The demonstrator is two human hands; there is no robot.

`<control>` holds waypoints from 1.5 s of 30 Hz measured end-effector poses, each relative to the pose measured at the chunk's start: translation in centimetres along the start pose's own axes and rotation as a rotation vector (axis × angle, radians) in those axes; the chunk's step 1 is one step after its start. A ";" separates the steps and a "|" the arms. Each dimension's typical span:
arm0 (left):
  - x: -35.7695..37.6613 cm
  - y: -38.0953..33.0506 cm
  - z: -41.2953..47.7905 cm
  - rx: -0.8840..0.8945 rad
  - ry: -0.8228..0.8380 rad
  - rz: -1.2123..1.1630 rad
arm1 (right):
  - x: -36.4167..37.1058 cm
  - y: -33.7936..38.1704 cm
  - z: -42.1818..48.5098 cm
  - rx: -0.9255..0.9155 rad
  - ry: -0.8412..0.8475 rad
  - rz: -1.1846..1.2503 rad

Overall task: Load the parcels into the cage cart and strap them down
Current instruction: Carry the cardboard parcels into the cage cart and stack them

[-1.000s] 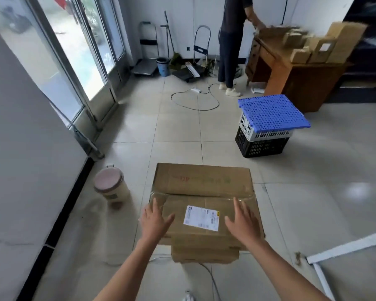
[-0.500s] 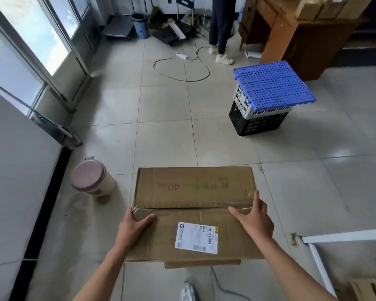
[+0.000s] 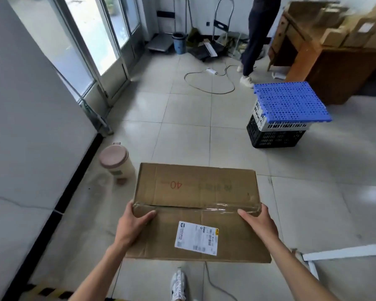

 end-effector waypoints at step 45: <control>-35.4 53.0 -77.1 -0.690 -1.004 -0.453 | 44.5 7.1 -67.7 -1.043 0.656 -0.620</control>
Point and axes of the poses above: each hand's wrist, its own z-axis towards the middle knuckle, its own x-axis out of the palm, y = z × x, the point moved 10 cm from there along z, towards the middle knuckle, and after that the axes turned 1 degree about -z, right-handed, at the moved point
